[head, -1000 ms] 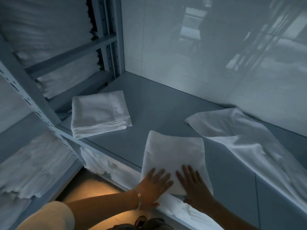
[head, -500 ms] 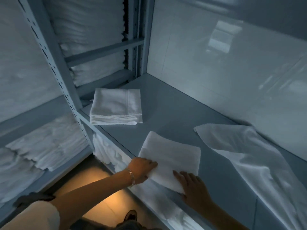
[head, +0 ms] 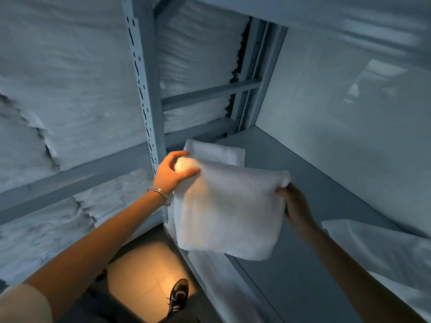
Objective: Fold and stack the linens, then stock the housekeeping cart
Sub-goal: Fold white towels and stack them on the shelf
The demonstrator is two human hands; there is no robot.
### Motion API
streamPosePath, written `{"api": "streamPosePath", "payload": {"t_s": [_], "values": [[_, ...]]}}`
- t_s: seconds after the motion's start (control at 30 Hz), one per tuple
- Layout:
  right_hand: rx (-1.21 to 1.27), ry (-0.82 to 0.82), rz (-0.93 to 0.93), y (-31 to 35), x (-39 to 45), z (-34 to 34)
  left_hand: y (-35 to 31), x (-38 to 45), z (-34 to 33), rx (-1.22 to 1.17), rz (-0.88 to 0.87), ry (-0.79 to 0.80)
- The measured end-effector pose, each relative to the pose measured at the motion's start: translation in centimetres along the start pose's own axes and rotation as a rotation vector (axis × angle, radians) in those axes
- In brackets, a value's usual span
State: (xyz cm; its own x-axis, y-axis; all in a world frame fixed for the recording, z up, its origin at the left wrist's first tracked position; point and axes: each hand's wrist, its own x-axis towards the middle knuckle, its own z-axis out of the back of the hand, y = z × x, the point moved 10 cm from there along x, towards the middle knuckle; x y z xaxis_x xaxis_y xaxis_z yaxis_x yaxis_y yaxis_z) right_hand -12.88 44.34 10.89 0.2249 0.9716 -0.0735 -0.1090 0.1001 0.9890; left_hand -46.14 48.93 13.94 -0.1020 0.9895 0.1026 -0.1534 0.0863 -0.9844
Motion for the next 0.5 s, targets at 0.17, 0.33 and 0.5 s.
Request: {"api": "streamPosePath", "payload": {"t_s": [0.17,0.33,0.5], "values": [[0.011,-0.136,-0.107,-1.1,6.6,-4.8,6.9,3.7,-1.3,0.206,0.188,0.219],[-0.465,-0.041,-0.113,-2.7,11.5,-5.8,9.7,8.1,-1.4,0.447,0.216,0.533],[-0.446,-0.122,-0.183,-2.1,18.0,-6.2,7.8,18.5,-0.6,0.042,0.254,0.175]]}}
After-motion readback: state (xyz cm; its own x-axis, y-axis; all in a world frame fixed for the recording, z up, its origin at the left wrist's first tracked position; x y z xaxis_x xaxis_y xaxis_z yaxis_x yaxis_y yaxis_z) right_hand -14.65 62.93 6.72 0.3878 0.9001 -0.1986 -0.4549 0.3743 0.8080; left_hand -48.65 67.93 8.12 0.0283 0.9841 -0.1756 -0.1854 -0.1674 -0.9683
